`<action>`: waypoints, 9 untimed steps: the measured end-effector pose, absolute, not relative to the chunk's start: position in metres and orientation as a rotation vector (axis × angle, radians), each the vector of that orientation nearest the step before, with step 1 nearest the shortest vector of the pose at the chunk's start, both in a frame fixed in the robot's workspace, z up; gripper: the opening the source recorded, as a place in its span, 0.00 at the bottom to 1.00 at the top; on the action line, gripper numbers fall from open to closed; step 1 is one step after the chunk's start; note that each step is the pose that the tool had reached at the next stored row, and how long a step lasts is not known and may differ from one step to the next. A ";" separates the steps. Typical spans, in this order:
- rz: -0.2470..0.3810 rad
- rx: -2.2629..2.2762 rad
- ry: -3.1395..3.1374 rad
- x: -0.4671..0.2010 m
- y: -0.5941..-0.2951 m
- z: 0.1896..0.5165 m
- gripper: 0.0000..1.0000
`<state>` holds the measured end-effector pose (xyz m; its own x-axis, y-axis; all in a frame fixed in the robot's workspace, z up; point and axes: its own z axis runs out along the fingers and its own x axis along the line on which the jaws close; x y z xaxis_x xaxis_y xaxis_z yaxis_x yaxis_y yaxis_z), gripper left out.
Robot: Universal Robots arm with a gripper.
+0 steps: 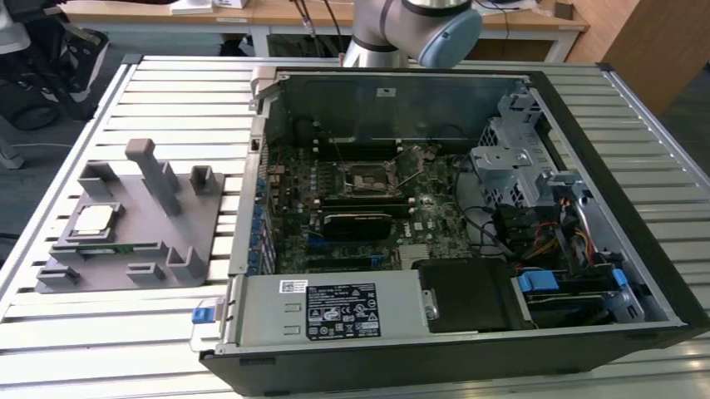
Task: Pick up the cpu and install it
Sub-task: 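Reach for the cpu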
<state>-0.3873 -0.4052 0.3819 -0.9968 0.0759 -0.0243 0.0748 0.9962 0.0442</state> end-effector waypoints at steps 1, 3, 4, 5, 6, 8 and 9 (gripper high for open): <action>0.067 0.118 3.113 -0.390 -0.405 0.382 0.11; 0.067 0.118 3.113 -0.394 -0.405 0.381 0.11; 0.067 0.118 3.114 -0.396 -0.405 0.380 0.11; 0.067 0.118 3.114 -0.398 -0.405 0.380 0.11; 0.067 0.118 3.115 -0.399 -0.405 0.379 0.11; 0.067 0.118 3.115 -0.403 -0.405 0.377 0.11; 0.067 0.118 3.115 -0.405 -0.405 0.376 0.11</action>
